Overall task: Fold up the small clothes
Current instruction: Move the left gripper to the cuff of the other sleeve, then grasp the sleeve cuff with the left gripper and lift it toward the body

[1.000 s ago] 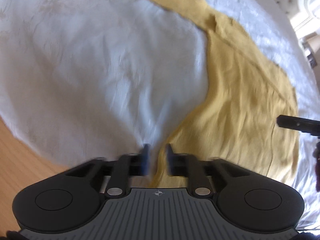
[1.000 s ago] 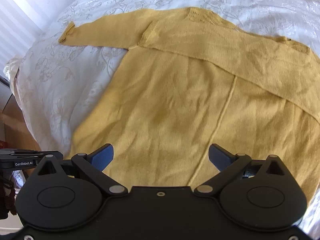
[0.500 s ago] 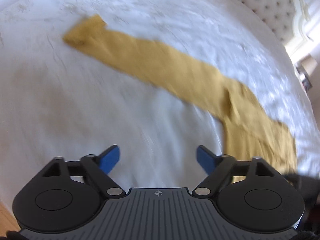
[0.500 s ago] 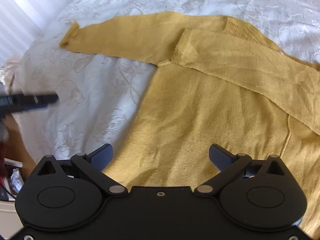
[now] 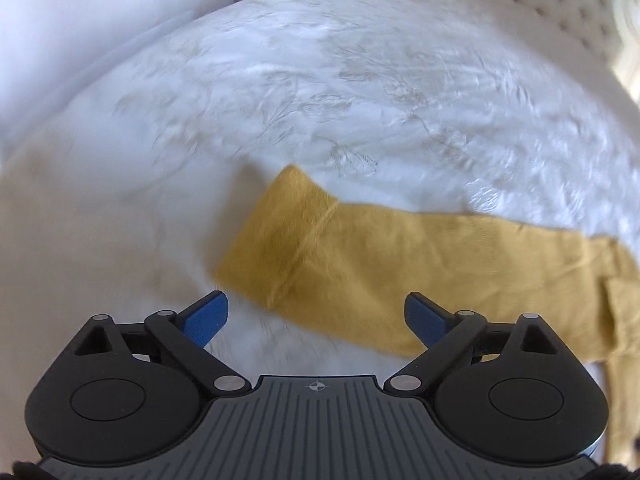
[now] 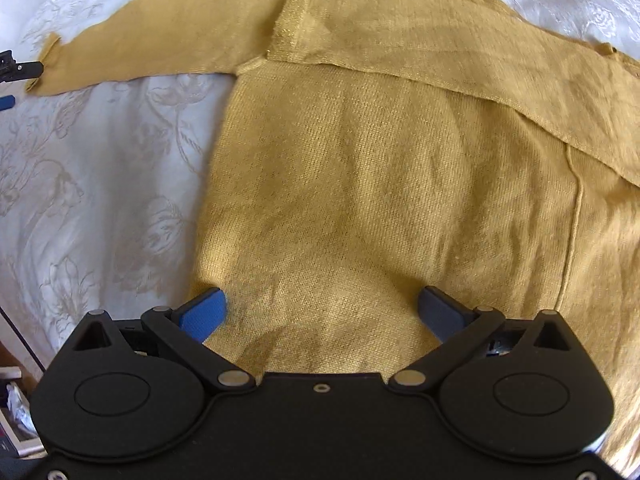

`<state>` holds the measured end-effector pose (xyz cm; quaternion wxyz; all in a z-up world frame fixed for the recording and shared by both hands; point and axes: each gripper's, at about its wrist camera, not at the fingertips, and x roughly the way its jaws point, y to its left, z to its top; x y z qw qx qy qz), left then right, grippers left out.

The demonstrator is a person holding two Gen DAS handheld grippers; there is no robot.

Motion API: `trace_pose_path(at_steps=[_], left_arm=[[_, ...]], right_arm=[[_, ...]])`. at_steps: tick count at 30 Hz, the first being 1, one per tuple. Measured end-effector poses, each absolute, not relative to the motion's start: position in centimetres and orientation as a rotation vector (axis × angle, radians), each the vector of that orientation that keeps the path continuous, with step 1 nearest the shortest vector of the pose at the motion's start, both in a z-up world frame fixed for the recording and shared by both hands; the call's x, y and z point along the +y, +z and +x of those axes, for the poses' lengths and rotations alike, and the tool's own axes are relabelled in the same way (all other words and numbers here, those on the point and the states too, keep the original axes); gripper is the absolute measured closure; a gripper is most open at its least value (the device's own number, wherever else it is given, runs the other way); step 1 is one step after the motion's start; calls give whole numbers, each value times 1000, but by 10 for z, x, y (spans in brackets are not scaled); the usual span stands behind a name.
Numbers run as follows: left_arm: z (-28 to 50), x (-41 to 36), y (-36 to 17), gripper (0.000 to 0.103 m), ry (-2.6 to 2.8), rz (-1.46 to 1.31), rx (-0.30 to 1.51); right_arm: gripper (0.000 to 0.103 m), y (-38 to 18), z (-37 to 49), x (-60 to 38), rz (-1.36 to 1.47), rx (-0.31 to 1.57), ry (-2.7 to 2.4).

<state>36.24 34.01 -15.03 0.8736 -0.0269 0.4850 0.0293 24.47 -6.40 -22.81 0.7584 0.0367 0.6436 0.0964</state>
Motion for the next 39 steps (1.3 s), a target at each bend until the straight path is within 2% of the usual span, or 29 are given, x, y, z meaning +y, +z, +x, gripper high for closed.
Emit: trace_pose_path(at_steps=[5,14,18,22,30,33,35,36,37,38,39], left_arm=[[391,354,-163,7,61,33,1033],[387,446,-151,7,317,-217,990],[379,444,-149,7,174,-299,996],[381,423,-160,7,68,-254,1042],[400,423,-176,9,91,-347,1038],[400,423,-173,28,143,-349,1043],[397,421,-169,46,190,-326,1034],[396,419,-168,49,212,-311,1028],[394,418,-167,57,212,-305,1023],[392,415,-166,77,202,-302,1015],[390,413,-164,86,194,-299,1012]], right_arm=[[0,-232,258,-59,97,1436,178],[0,-234,273,-56,104,1464,153],[0,-235,277,-48,98,1473,151],[0,-234,276,-45,93,1477,149],[0,-231,276,-42,95,1476,154],[0,-231,275,-44,101,1471,163],[0,-231,273,-48,104,1465,172],[0,-230,271,-50,107,1462,178],[0,-230,271,-51,110,1460,183],[0,-230,271,-53,112,1457,189],[0,-229,270,-54,115,1454,196]])
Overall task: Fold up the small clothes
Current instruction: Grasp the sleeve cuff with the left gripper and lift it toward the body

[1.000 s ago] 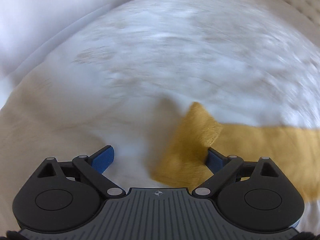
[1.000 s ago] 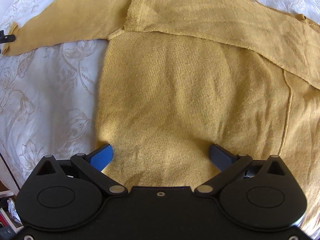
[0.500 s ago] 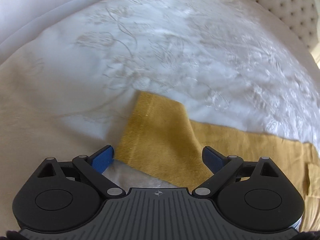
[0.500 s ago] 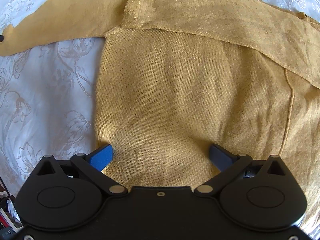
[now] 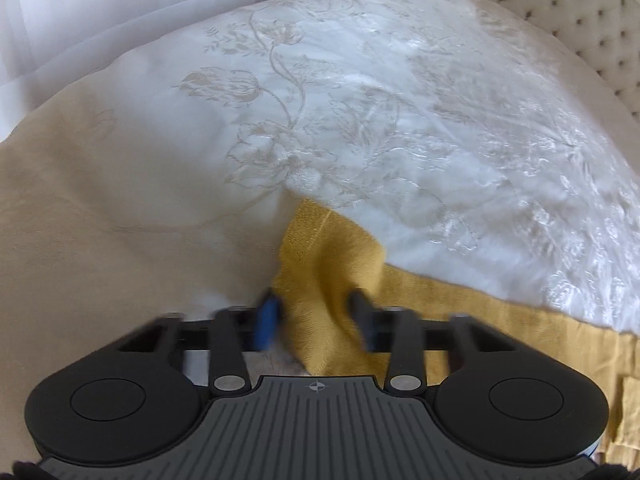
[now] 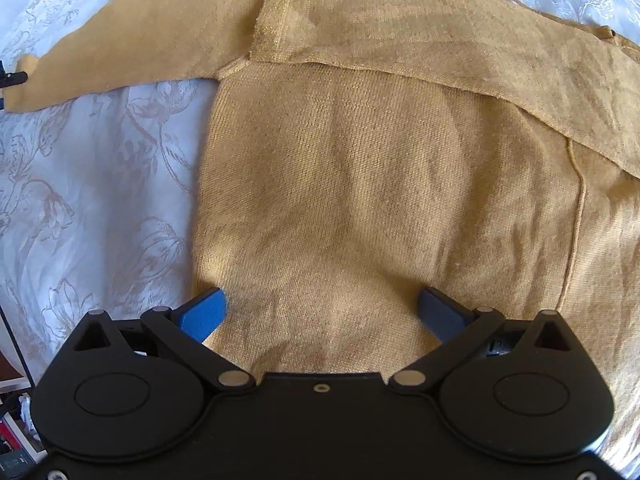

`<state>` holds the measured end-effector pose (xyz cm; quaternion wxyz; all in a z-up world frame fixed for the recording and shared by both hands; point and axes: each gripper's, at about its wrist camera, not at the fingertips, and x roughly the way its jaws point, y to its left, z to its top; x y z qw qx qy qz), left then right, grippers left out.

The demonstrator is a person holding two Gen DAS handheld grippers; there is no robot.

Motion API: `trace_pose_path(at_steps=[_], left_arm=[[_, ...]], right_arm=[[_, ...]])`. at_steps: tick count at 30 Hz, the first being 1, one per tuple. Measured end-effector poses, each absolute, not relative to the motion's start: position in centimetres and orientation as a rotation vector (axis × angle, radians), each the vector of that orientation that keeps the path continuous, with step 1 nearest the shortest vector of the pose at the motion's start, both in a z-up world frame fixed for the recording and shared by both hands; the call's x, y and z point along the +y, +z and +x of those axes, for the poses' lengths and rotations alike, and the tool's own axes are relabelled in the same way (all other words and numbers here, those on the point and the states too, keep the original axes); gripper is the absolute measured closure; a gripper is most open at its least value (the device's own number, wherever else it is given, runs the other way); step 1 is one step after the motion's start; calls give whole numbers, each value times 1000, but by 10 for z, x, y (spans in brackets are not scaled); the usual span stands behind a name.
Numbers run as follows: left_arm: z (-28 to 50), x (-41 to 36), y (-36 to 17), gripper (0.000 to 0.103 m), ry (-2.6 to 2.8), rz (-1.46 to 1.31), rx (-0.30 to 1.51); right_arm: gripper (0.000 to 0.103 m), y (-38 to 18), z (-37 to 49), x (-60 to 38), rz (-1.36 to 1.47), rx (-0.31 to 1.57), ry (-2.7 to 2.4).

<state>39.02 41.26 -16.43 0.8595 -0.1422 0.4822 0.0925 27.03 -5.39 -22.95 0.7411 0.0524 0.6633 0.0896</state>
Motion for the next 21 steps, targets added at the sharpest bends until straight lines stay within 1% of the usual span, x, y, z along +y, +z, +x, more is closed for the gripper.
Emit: trace_pose_path(at_steps=[2,6,10,16,21], left_arm=[[386,407,-158,95,189,-316,1002],[378,385,-130,95,167,-357,945],[370,339,-88,95,77,-384,854],[362,230,-28,95,-77,-387,750],[363,120,-15,95,-225,-389,718]], right_arm=[[0,-227,269,-60,122,1445,219],[1,-219,264,-78,154,1406,269],[1,-211,257,-105,191,1365,301],[1,-197,247,-163,226,1309,353],[1,-188,236,-227,282,1260,322]])
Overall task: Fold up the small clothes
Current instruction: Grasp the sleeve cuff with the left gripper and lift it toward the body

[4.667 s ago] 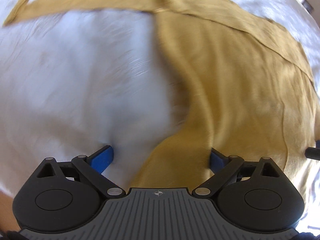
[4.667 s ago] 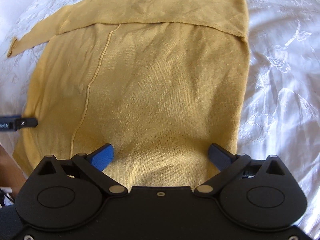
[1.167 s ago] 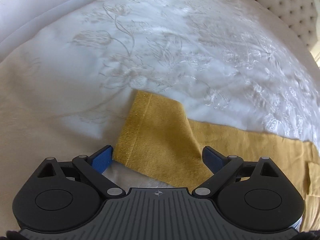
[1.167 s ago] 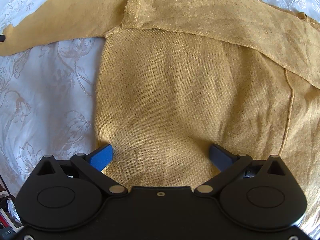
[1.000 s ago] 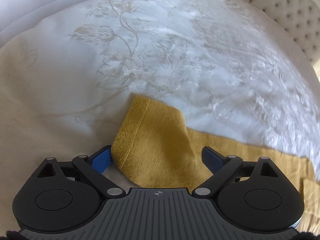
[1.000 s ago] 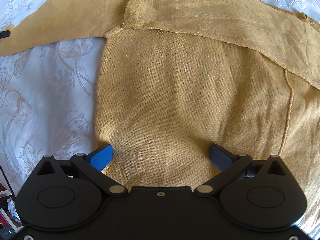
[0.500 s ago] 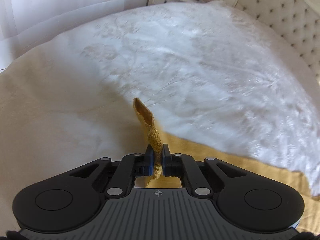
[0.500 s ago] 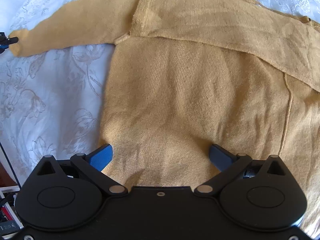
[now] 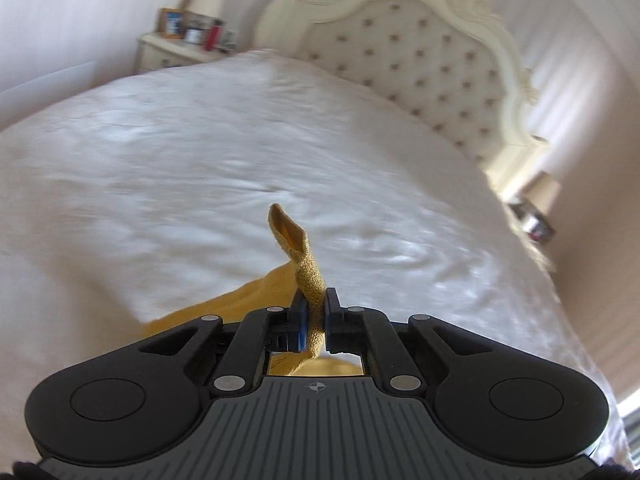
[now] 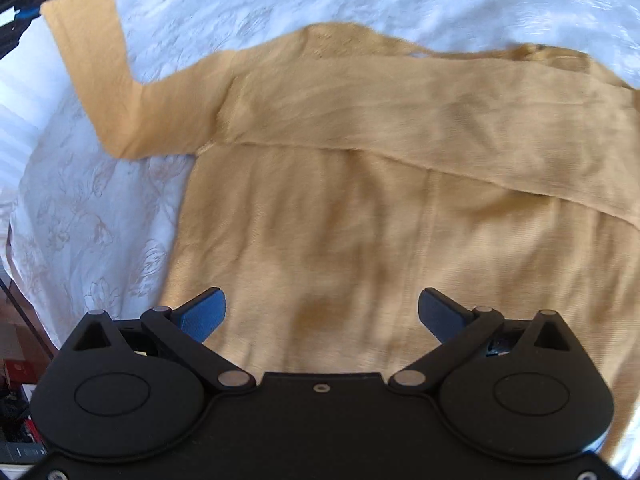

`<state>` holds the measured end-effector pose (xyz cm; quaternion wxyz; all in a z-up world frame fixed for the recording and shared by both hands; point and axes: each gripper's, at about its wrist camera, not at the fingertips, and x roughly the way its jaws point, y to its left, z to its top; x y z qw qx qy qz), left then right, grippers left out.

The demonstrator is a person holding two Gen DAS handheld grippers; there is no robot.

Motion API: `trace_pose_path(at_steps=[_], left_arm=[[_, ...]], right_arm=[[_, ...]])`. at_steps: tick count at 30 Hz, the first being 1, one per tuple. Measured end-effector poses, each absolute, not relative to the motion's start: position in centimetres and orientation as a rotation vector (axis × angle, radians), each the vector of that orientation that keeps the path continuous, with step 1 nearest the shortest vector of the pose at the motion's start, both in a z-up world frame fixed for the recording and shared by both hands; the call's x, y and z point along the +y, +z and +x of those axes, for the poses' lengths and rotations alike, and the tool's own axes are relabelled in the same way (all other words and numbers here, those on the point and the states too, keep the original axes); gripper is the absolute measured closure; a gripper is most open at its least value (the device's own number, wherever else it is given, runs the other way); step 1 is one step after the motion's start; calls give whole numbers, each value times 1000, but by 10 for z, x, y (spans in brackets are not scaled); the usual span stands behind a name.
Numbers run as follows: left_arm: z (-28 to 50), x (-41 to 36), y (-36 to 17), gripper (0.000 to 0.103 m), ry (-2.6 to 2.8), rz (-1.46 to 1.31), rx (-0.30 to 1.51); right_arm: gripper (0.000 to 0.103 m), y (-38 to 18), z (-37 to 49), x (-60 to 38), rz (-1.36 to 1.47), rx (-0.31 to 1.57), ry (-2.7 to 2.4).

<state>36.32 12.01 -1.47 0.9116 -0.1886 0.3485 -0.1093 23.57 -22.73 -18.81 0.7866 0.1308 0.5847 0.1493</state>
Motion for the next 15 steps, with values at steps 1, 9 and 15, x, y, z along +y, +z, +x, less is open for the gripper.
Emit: trace_pose_path(at_steps=[1,9,15], left_arm=[[364,96,-16,95,-255,-388,716],[366,-63,-75,95,-405,-360,812],[353,-126,-118,72,-515,-299,966]], right_arm=[[1,-187,234,-239,288,1255,314],[1,-187,220,-295,325,1228,236],[1,-189,217,-318,376,1231,160]])
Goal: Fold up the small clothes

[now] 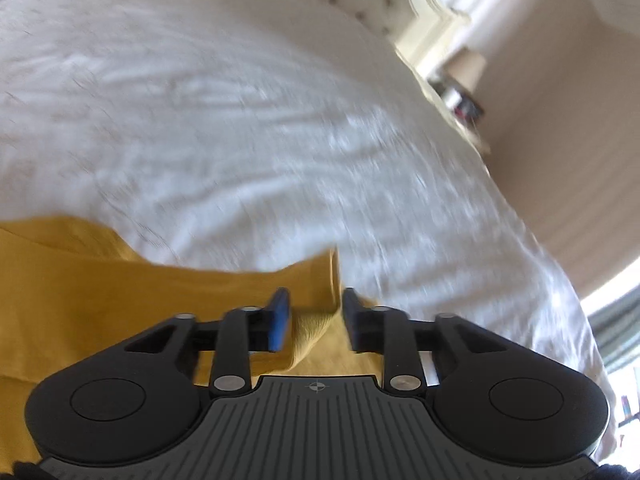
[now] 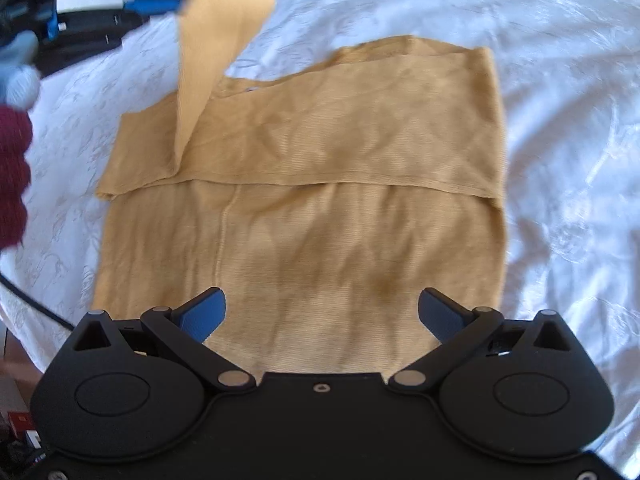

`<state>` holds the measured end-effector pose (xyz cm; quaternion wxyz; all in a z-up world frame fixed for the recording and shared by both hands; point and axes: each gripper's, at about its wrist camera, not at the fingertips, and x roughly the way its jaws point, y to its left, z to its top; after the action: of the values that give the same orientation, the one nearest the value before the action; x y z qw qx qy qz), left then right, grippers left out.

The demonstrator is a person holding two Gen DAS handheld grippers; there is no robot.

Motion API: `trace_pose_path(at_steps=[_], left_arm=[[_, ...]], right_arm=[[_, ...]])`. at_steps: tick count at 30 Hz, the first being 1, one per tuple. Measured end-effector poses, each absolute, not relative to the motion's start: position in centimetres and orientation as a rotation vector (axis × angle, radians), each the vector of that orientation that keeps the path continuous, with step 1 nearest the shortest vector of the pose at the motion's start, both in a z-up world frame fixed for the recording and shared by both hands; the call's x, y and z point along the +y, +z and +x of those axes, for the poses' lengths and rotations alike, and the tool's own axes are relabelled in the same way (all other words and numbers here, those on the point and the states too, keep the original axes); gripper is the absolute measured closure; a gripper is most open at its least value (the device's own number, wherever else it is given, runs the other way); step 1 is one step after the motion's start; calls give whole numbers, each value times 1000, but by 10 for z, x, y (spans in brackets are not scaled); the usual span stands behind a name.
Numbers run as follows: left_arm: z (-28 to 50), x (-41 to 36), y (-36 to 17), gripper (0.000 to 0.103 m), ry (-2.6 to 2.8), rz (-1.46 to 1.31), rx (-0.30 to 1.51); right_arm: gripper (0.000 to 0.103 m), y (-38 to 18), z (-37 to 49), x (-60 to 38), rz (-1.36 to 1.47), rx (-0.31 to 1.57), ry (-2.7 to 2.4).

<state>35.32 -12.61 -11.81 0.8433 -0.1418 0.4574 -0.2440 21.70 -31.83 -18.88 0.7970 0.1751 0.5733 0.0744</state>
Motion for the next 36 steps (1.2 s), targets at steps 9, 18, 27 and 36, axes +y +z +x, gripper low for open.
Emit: trace_pose_path(at_steps=[9,18,27,36], left_arm=[[328,-89,-119,56,-425,-63,940],[352,4,-163,55,-127,4,1057],[361,21,-204,51,-117,25,1145],[364,21,-203,44,-129,55,1138]], right_arm=[[1,-176,245,-332,402,1140,125],[1,-186,314,-332,442,1082,155],[15,-222,356,-329,442,1177,174],[43,-225,363,-327,432,1194,138]])
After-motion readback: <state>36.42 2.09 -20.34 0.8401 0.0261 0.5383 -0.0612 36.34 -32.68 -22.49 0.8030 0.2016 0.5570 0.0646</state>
